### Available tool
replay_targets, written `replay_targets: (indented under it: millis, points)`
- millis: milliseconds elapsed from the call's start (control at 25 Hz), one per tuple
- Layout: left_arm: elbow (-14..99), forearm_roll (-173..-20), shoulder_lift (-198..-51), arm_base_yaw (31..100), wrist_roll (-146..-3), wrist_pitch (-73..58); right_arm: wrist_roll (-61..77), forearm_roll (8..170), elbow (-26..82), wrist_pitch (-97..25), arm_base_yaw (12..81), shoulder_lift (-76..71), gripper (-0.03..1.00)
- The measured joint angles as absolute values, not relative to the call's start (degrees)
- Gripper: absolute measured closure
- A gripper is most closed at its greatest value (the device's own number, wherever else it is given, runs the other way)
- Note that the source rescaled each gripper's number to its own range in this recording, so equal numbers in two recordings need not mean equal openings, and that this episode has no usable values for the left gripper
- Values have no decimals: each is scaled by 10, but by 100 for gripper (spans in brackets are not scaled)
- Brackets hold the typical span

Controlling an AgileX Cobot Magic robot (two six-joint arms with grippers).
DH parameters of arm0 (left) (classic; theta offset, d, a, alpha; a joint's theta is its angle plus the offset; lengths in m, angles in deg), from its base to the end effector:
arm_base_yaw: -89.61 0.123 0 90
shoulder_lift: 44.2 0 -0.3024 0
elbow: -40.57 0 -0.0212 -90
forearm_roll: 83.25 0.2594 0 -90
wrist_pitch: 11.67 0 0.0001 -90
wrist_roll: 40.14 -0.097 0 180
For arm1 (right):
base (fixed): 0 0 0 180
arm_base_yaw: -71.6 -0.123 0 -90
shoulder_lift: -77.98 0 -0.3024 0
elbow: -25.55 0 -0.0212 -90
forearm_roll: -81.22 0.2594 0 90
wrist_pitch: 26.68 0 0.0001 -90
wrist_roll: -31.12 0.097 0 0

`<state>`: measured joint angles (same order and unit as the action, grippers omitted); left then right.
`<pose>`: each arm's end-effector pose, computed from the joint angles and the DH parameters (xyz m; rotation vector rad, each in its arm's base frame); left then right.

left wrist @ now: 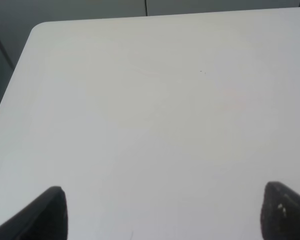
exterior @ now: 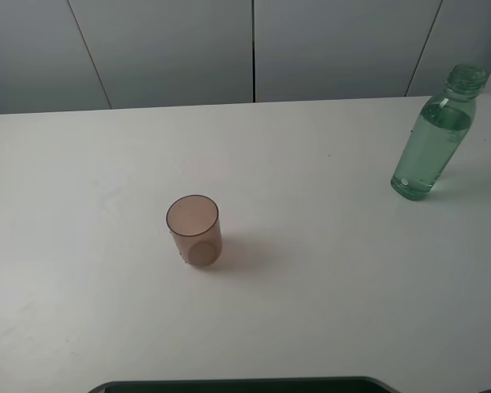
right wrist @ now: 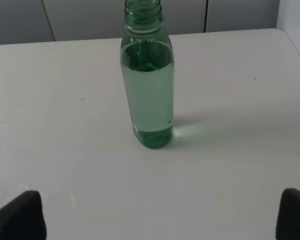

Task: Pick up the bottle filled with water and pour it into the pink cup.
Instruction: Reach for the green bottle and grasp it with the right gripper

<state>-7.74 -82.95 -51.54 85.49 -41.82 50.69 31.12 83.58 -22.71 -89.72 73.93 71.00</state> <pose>-0.0121 0.0013 0.2799 0.1038 2.0571 -0.0201 -0.0136 0.0041 0.2791 0.0386 2.0634 0.0243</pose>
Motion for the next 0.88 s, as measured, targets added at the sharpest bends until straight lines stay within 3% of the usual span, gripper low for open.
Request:
replay_targets:
  millis: [880]
  points:
    - [-77, -829, -515, 855, -418, 507, 319, 836, -227, -897, 739, 710, -3]
